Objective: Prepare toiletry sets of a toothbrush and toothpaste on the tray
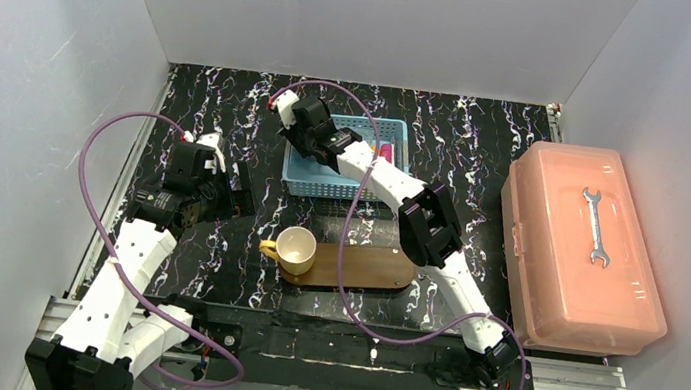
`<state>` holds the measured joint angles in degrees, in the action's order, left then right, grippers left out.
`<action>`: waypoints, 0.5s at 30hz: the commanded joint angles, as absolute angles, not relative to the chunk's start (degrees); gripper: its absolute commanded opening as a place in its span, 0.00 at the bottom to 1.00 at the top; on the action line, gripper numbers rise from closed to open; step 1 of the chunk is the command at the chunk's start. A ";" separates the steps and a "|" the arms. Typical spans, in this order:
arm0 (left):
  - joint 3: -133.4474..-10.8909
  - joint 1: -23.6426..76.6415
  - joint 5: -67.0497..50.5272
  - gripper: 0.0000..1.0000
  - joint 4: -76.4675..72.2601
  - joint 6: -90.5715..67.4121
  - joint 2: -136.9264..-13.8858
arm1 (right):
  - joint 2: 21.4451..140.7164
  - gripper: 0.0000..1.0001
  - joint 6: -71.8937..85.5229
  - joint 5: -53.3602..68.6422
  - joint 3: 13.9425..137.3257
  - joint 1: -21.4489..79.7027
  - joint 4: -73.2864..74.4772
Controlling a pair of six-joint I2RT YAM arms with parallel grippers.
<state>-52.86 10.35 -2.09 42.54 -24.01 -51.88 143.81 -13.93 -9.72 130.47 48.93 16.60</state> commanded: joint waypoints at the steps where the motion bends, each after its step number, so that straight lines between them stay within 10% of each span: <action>1: -53.17 10.42 -1.28 0.98 44.03 -23.63 -50.83 | 135.41 0.01 -16.45 -10.78 130.85 49.78 11.95; 15: -53.09 10.44 -0.79 0.98 44.08 -23.56 -50.19 | 124.22 0.01 -18.71 -13.07 125.58 52.82 12.75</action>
